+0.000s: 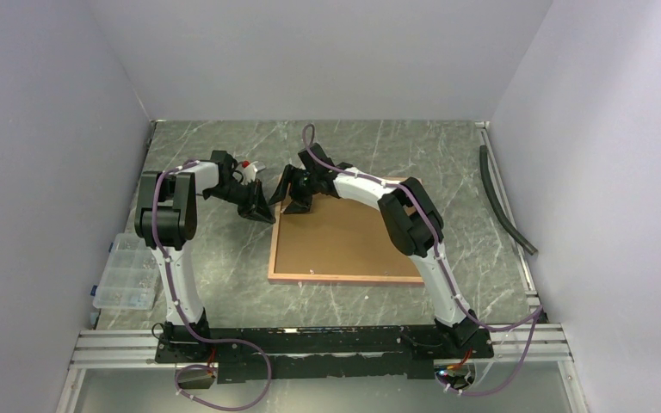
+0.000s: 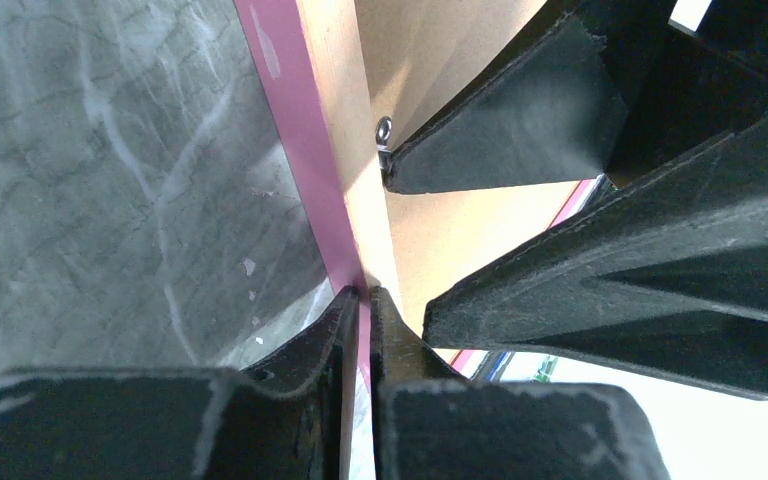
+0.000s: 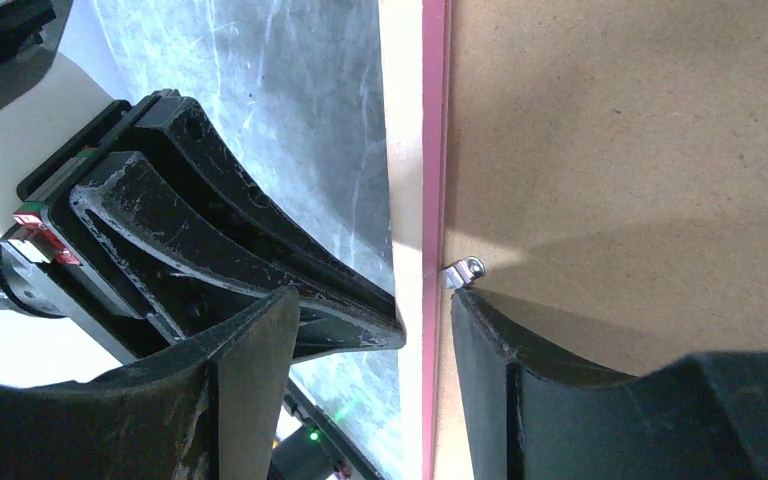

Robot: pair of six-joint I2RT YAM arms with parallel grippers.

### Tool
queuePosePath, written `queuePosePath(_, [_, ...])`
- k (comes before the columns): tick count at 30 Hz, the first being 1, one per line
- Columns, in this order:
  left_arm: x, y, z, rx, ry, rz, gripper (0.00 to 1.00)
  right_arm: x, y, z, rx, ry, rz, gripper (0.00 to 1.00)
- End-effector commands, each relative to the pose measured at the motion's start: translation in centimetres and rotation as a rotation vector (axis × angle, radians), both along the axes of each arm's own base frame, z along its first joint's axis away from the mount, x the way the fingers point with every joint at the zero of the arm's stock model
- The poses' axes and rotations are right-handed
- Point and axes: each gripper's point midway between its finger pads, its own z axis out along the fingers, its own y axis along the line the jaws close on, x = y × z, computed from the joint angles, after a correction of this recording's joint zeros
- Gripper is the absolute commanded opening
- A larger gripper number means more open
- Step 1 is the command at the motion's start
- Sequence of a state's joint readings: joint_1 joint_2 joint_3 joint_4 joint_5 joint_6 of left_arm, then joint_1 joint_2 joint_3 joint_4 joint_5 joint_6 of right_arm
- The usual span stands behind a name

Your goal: Put the photo into the frame

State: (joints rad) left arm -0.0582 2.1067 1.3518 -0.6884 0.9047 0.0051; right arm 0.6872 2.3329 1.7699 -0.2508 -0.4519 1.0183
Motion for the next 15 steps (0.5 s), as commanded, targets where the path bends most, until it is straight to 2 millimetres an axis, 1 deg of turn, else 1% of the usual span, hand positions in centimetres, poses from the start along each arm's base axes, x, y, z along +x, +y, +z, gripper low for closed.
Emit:
queuePosePath(1, [-0.01, -0.56, 0.14, -0.001, -0.043, -0.026, 0.11, 0.26, 1.38, 0.09, 0.031, -0.03, -0.01, 0.61])
queuePosePath(9, [-0.07, -0.21, -0.03, 0.014, -0.047, -0.027, 0.11, 0.43, 1.95, -0.11, 0.061, -0.021, -0.007, 0.62])
queuePosePath(15, [-0.04, -0.14, 0.08, 0.011, -0.048, -0.026, 0.11, 0.61, 2.31, 0.39, 0.082, -0.025, -0.005, 0.62])
